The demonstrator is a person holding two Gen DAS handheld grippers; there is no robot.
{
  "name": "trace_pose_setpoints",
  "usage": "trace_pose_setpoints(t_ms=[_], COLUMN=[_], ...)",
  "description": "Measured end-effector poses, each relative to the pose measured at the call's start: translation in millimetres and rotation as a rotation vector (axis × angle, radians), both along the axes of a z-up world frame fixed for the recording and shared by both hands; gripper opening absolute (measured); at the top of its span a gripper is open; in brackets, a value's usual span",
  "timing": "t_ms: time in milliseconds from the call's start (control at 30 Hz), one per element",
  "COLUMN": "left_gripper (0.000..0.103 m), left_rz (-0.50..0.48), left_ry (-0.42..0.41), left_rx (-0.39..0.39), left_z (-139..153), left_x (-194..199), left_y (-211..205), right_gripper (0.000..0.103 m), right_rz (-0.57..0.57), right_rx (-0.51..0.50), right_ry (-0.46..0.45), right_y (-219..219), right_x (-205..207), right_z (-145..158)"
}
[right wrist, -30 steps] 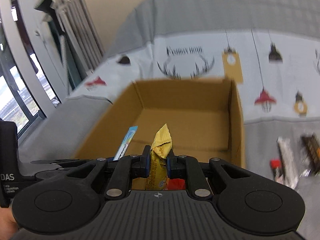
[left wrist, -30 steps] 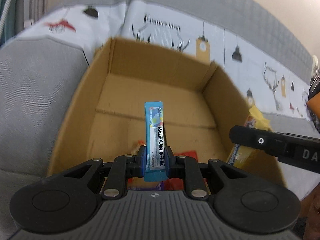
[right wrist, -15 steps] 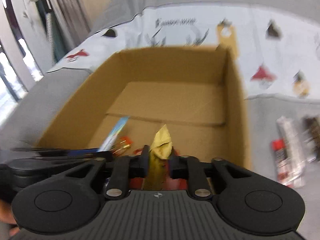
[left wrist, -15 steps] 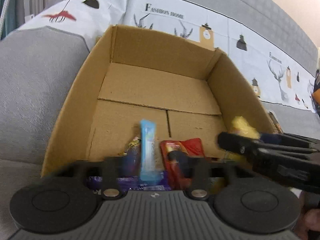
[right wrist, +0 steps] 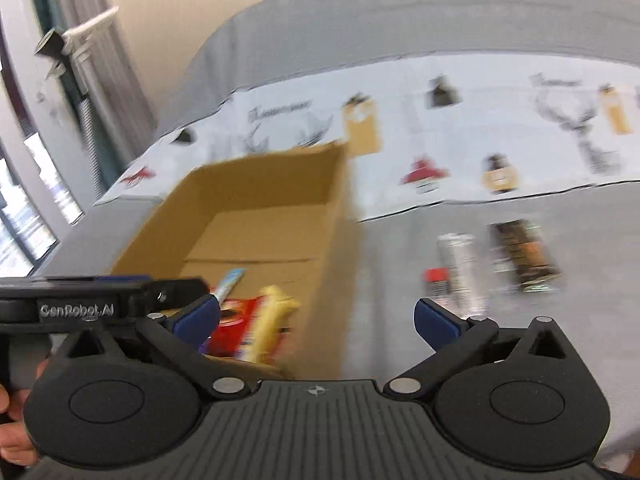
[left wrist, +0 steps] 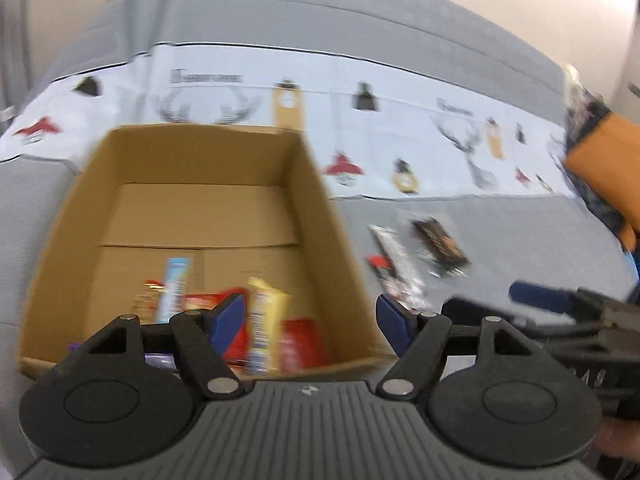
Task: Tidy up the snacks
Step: 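Grasp the red stick packet with the left tool while the right grasps the silver stick pouch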
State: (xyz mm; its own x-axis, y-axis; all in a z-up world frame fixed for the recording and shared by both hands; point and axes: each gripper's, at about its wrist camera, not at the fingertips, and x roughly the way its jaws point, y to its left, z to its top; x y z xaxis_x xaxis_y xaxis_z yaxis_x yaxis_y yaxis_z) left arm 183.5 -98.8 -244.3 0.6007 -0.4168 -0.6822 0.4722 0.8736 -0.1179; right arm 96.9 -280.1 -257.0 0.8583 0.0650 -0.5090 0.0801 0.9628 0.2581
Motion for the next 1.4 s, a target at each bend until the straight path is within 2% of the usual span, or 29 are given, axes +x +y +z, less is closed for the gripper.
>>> trace_pose_setpoints(t_ms=[100,167,333,400,467,500,533,567,633,700,733,867,1000,1100,1167,1300,1367,1400], left_gripper=[0.078,0.078,0.077,0.066,0.059,0.054,0.051,0.045,0.039,0.02,0.018,0.018,0.018,0.018,0.02,0.016,0.009,0.007], left_rz=[-0.04,-0.06,-0.097,-0.105,-0.086,-0.064,-0.052,-0.048,-0.051,-0.071,-0.082,-0.097,-0.07,-0.039,0.005,-0.002,0.008,0.006], left_ry=[0.001,0.005,-0.014,0.003,0.057,0.085,0.099,0.103,0.104,0.127,0.141,0.137,0.191,0.265,0.315,0.234,0.241,0.245], left_rx=[0.01,-0.007,0.007,0.016,0.023,0.009,-0.01,-0.014,0.002,0.011,0.011,0.074,0.114,0.106,0.067,0.12,0.119,0.117], left_z=[-0.1,2.5,-1.2,-12.2,-26.8,-33.7,-40.0,-44.1,-53.4,-64.5,-69.5,-94.9,-126.0,-149.5,-160.0,-159.3,-160.1,-159.3], left_x=[-12.8,-16.9,-18.7,-12.8,-1.3,5.9,11.3,15.1,23.1,33.9,39.0,61.8,89.6,108.0,117.5,117.6,120.5,120.6], left_y=[-31.4,-50.0,-92.4,-108.6,-120.5,-123.9,-127.6,-131.2,-141.3,-152.9,-157.6,-182.1,-192.5,-191.6,-188.5,-192.9,-188.4,-187.7], right_gripper=[0.103,0.103,0.103,0.103,0.1,0.097,0.087,0.07,0.05,0.049,0.049,0.048,0.048,0.048,0.048,0.048,0.047,0.043], right_rz=[-0.055,-0.08,-0.099,-0.139,-0.149,-0.14,-0.125,-0.106,-0.066,-0.058,-0.046,0.027,0.115,0.153,0.162,0.174,0.202,0.207], right_rx=[0.052,0.092,0.145,0.117,0.107,0.113,0.12,0.128,0.14,0.133,0.139,0.158,0.175,0.16,0.167,0.141,0.067,0.019], right_ry=[-0.022,-0.005,-0.043,-0.039,-0.042,-0.049,-0.05,-0.042,-0.019,-0.001,0.007,0.057,0.153,0.205,0.24,0.255,0.228,0.224], right_y=[-34.1,-54.0,-95.5,-108.0,-120.2,-127.1,-132.9,-138.2,-148.0,-154.3,-158.6,-164.4,-160.5,-156.1,-154.5,-145.4,-134.9,-129.6], right_x=[-24.5,-32.8,-53.5,-54.3,-49.7,-46.8,-43.5,-38.6,-27.1,-15.9,-8.4,27.2,66.8,91.1,103.0,123.0,128.0,130.3], right_z=[0.3,-3.3,-16.1,-24.7,-32.8,-37.0,-40.6,-44.3,-52.2,-58.4,-62.1,-76.1,-95.3,-106.8,-117.0,-129.9,-130.2,-130.0])
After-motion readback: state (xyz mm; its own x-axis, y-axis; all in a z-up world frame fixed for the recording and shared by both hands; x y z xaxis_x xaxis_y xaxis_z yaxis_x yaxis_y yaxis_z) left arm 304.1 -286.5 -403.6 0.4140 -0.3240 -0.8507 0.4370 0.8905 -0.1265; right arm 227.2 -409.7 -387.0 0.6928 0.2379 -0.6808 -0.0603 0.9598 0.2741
